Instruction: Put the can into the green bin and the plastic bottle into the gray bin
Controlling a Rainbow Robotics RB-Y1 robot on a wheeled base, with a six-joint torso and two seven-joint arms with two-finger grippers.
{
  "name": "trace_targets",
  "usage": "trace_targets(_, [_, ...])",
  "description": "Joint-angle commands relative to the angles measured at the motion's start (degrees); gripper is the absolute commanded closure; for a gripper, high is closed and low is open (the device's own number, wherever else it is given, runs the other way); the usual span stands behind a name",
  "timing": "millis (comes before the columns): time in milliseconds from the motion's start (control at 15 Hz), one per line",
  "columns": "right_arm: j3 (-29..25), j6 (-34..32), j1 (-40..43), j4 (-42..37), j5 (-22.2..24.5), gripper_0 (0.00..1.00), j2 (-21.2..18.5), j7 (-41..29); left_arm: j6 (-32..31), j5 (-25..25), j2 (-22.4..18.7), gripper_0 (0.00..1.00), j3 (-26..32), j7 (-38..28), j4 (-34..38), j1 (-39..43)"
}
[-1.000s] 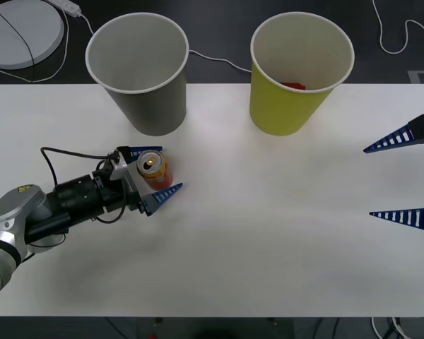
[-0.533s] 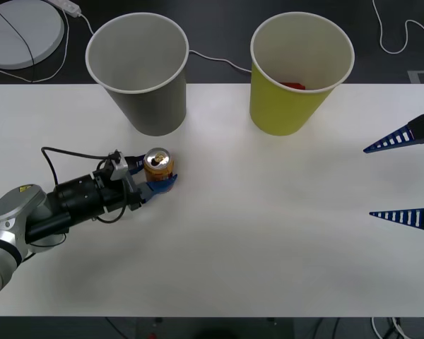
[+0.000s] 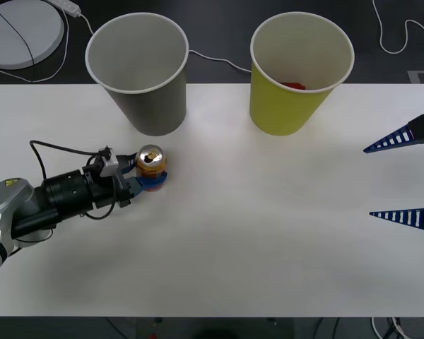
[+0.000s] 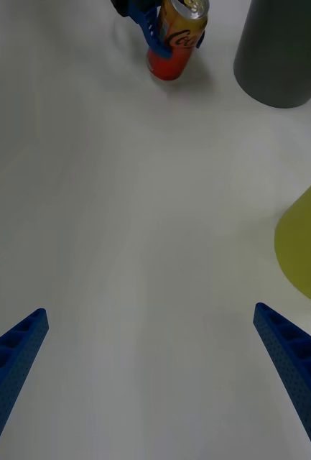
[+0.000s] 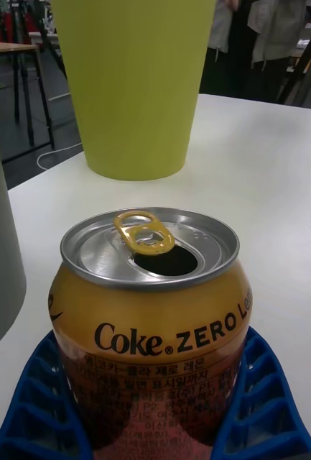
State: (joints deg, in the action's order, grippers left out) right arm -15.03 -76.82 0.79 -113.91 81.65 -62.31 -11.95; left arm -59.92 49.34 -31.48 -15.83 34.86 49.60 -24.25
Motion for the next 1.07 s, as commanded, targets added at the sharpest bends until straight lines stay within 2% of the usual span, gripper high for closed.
trace_targets(67, [0.0,0.0,0.0,0.0,0.0,0.00,0.0,0.0,0.1,2.5,-3.9,0.99,-0.2,-8.3,5.2,1.2])
trace_targets(400, [0.0,0.0,0.0,0.0,0.0,0.00,0.0,0.0,0.2,8.8,-14.3,0.99,1.0,-27.2,20.8,5.9])
trace_targets(733, [0.0,0.0,0.0,0.0,0.0,0.00,0.0,0.0,0.8,15.2,-23.6,0.98,6.7,-42.4,36.7,13.1])
trace_targets(867, [0.0,0.0,0.0,0.0,0.0,0.00,0.0,0.0,0.6,19.6,-25.7,0.98,11.4,-48.8,43.9,17.0])
trace_targets(1067, [0.0,0.0,0.0,0.0,0.0,0.00,0.0,0.0,-1.3,28.5,-25.9,0.98,18.8,-59.0,53.5,21.3])
